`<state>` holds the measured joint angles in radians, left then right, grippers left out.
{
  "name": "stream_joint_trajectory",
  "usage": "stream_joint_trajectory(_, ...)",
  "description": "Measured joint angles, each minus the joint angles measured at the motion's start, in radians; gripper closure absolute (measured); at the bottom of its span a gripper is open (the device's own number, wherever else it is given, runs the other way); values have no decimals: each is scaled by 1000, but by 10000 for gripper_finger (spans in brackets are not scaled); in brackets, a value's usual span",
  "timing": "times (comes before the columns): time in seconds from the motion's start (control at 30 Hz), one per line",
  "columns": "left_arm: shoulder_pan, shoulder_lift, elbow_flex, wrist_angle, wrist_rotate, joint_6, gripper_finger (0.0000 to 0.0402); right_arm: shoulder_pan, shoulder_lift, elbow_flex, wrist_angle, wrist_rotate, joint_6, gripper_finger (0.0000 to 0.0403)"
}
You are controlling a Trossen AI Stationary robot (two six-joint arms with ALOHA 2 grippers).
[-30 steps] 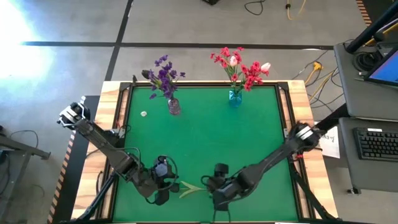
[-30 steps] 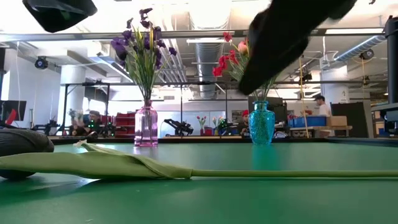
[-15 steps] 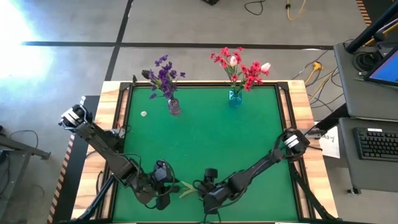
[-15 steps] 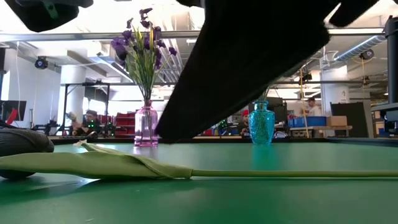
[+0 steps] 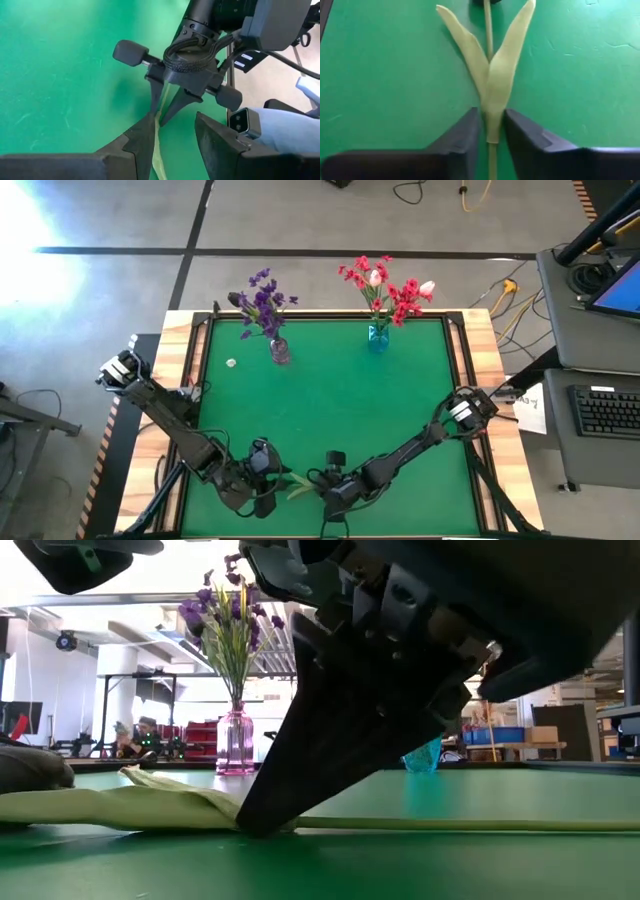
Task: Sort flowers into vase by color
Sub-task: Put the black flower into the violet vase
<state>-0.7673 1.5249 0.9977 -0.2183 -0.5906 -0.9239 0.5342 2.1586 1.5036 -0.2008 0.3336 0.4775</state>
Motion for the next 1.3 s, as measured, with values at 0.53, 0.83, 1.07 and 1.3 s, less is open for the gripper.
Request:
stream_joint_trajectory(0.53,0,-1,2,-7,-57,77,273,30,-132,-14,-241,13,-43,390)
stream_joint_trajectory(0.83,0,-1,2,-13,-57,81,273,75,-396,-228,-259,109,24,390)
stream_joint_trajectory(1.07,2,15,3,93,-152,192,273,88,-651,-502,91,225,-64,390)
stream_joint_trajectory(1.3,92,46,3,384,-27,711,282,40,-835,-770,659,243,-360,390)
